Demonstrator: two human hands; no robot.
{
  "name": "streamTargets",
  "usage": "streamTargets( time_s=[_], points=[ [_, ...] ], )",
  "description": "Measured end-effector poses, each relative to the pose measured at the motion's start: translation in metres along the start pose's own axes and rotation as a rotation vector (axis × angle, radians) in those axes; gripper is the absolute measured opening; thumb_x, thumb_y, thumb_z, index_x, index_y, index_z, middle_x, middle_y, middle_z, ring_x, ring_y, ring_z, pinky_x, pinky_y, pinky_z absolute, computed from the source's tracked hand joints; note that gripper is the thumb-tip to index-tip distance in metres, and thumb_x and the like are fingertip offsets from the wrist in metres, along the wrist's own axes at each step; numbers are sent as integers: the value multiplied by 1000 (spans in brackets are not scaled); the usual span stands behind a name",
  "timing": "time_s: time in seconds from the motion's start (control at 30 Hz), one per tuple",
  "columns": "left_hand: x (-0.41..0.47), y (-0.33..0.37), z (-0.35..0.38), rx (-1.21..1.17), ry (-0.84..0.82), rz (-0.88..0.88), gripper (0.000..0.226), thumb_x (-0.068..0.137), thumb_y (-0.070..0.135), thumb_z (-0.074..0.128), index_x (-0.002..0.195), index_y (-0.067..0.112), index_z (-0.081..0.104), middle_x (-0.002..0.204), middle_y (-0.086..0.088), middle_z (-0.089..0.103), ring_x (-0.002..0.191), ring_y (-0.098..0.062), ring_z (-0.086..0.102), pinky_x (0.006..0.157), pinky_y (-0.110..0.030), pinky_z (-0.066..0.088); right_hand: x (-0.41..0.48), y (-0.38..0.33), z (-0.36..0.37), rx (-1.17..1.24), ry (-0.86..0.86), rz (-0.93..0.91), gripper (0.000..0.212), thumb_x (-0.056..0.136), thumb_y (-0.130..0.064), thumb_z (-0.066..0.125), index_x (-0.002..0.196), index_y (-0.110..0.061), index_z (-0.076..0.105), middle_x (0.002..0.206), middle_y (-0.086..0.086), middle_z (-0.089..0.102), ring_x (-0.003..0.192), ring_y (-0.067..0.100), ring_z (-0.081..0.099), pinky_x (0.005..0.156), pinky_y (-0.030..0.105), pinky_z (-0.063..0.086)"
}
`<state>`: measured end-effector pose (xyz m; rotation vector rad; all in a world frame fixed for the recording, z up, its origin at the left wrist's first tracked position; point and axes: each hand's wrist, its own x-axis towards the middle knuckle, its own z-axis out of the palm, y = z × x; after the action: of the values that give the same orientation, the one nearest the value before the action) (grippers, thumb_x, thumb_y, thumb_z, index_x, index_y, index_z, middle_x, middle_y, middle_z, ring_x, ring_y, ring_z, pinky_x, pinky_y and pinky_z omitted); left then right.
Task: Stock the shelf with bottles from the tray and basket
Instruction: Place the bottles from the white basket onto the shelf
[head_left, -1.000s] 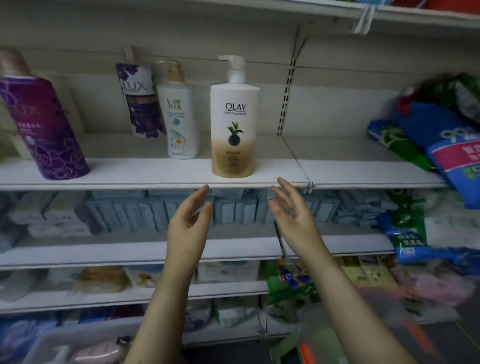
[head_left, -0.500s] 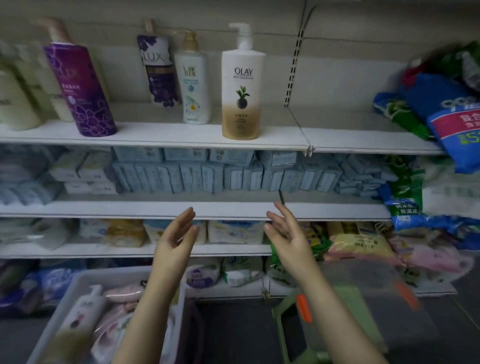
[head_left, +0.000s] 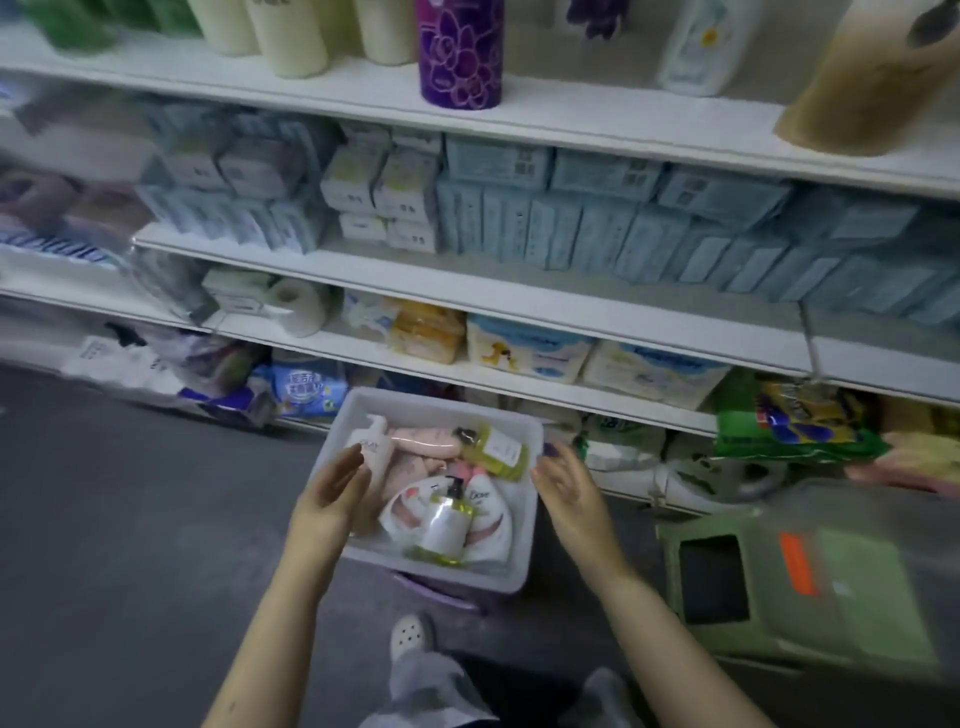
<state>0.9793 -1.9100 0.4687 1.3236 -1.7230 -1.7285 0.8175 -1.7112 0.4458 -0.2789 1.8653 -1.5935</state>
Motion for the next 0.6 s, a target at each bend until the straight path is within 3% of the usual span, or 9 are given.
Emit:
streamTargets(
  time_s=[0.13,0.2,0.27,0.43,0.5,0.6],
  points=[
    [33,-28,-55,22,-6,-93,38,94,12,61,131,15,57,117,1,62,103,-9,58,79,-15,41,6,19,66,5,-11,123,38,95,-24,60,126,-44,48,125,-7,60,109,-7,56,79,9,47],
    [51,-43,-69,19,-12,-131,40,94,12,61,133,13,55,117,-1,62,106,-13,58,84,-18,41,14,24,92,7,-2,157,35,96,-22,59,122,-44,50,122,-8,60,101,-13,58,75,7,48],
    [68,-56,-78,28,-25,-164,40,94,12,61,133,12,55,122,-5,61,109,-14,57,89,-24,40,24,31,113,-6,12,198,38,97,-22,57,131,-36,50,122,-7,60,96,-13,59,74,10,49],
    [103,-92,-85,57,-100,-248,38,93,25,64,130,27,54,128,0,60,110,-10,58,91,-26,41,57,55,152,-82,-12,365,42,96,-34,56,137,-35,45,132,-9,53,121,14,53,103,38,45],
    [122,-110,-82,85,-90,-265,40,90,30,68,126,32,53,130,-3,59,117,-18,58,95,-31,44,74,71,166,-92,-21,415,41,97,-33,55,137,-33,45,126,-11,53,115,12,54,97,34,48],
    [146,-138,-77,124,-71,-291,48,90,33,65,135,24,51,133,-7,56,118,-22,56,94,-31,45,99,102,191,-14,-12,498,29,96,-32,57,124,-39,52,124,-10,58,104,5,58,82,26,50]
  ],
)
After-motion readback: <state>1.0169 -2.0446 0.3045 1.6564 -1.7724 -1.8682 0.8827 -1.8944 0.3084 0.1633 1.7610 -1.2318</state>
